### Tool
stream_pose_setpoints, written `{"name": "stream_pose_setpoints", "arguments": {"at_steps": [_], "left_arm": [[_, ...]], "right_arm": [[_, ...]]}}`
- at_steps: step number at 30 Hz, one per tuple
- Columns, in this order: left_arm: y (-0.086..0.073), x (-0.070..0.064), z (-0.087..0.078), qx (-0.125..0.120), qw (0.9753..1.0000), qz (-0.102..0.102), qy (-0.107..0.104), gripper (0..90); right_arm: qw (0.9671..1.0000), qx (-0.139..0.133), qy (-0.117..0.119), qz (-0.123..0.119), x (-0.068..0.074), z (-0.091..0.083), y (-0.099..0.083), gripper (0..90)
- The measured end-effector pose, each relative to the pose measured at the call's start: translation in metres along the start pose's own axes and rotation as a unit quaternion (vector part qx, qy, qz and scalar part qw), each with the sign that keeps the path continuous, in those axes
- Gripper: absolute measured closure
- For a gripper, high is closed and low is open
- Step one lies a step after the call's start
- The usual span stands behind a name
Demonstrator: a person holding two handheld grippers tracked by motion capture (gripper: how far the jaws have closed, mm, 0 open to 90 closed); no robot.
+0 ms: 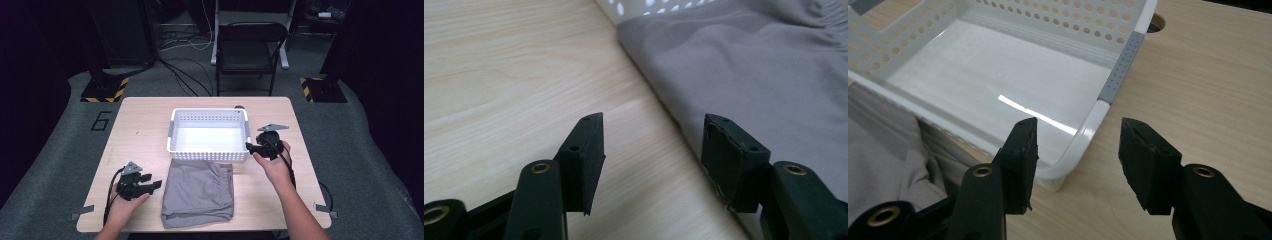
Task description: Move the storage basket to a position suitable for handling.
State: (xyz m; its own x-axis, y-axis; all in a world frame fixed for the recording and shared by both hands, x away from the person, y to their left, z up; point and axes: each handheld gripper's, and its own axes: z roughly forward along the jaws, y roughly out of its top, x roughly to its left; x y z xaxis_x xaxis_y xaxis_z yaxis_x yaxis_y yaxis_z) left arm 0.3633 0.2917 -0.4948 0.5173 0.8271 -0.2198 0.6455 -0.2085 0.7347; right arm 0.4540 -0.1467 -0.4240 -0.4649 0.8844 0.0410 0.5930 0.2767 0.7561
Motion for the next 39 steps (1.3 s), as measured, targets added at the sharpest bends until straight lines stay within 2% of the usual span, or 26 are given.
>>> {"name": "stream_pose_setpoints", "arguments": {"at_steps": [2,4,6,7,10,11,13,15,17,18,20,21,22,23,25,26,33,34,35,37,38,39], "left_arm": [[0.006,-0.006,0.0,-0.003,0.9998,-0.016,-0.012,45.5],[0.011,-0.01,0.001,-0.001,0.9998,-0.021,-0.008,45.9],[0.016,-0.015,0.004,-0.001,0.9997,-0.021,0.011,45.9],[0.018,-0.017,0.005,-0.001,0.9997,-0.022,0.011,45.9],[0.019,-0.022,0.007,-0.005,0.9997,-0.017,0.017,46.5],[0.019,-0.023,0.006,0.001,0.9998,-0.011,0.017,46.5],[0.017,-0.026,0.007,-0.003,0.9997,-0.007,0.024,45.6],[0.011,-0.028,0.009,-0.007,0.9998,-0.009,0.016,44.0],[0.009,-0.028,0.01,-0.008,0.9998,-0.012,0.013,42.8],[0.006,-0.029,0.012,0.0,0.9999,-0.008,0.012,42.8],[0.004,-0.029,0.016,0.013,0.9999,-0.007,0.006,43.0],[0.004,-0.03,0.019,0.019,0.9998,-0.011,0.002,44.8],[0.003,-0.031,0.021,0.028,0.9995,-0.016,0.002,44.7],[0.003,-0.031,0.021,0.028,0.9995,-0.016,0.002,44.5],[0.002,-0.033,0.027,0.028,0.9994,-0.014,0.012,42.6],[0.002,-0.033,0.027,0.037,0.9992,-0.004,0.01,41.8],[0.002,-0.036,0.033,0.03,0.9993,0.013,0.016,36.4],[0.003,-0.035,0.033,0.037,0.9988,0.027,0.017,36.4],[0.002,-0.036,0.033,0.042,0.9986,0.026,0.018,36.3],[0.002,-0.036,0.034,0.049,0.998,0.034,0.021,36.3],[0.001,-0.037,0.035,0.049,0.9978,0.038,0.023,36.3],[0.001,-0.037,0.035,0.051,0.9975,0.041,0.025,36.3]], "right_arm": [[1.0,0.003,0.004,0.0,0.003,-0.006,-0.005,50.3],[1.0,0.008,0.006,-0.001,0.007,-0.012,-0.01,50.5],[0.9999,0.009,0.009,-0.001,0.012,-0.017,-0.017,50.5],[0.9999,0.007,0.011,-0.007,0.012,-0.019,-0.02,50.5],[0.9998,0.007,0.021,-0.004,0.018,-0.023,-0.025,50.4],[0.9997,0.005,0.023,-0.002,0.02,-0.025,-0.027,50.2],[0.9996,0.002,0.027,-0.011,0.025,-0.027,-0.03,50.1],[0.9992,-0.003,0.034,-0.02,0.03,-0.027,-0.035,50.1],[0.9992,-0.01,0.035,-0.018,0.032,-0.027,-0.038,50.1],[0.999,-0.013,0.038,-0.022,0.034,-0.027,-0.04,50.1],[0.9986,-0.016,0.038,-0.032,0.038,-0.023,-0.045,49.5],[0.9983,-0.013,0.035,-0.046,0.041,-0.018,-0.048,48.9],[0.9979,-0.014,0.034,-0.053,0.043,-0.015,-0.049,48.7],[0.9979,-0.014,0.034,-0.053,0.043,-0.015,-0.049,48.7],[0.9971,-0.007,0.033,-0.069,0.048,-0.007,-0.054,48.4],[0.9967,-0.006,0.032,-0.074,0.049,-0.005,-0.056,48.1],[0.9959,-0.001,0.041,-0.08,0.052,0.003,-0.06,47.9],[0.9957,0.0,0.041,-0.083,0.052,0.004,-0.061,47.9],[0.9955,0.008,0.042,-0.084,0.053,0.007,-0.062,47.9],[0.9965,0.016,0.042,-0.07,0.055,0.01,-0.063,47.7],[0.9957,0.026,0.051,-0.072,0.054,0.014,-0.064,47.6],[0.9964,0.027,0.053,-0.059,0.056,0.015,-0.065,47.5]]}}
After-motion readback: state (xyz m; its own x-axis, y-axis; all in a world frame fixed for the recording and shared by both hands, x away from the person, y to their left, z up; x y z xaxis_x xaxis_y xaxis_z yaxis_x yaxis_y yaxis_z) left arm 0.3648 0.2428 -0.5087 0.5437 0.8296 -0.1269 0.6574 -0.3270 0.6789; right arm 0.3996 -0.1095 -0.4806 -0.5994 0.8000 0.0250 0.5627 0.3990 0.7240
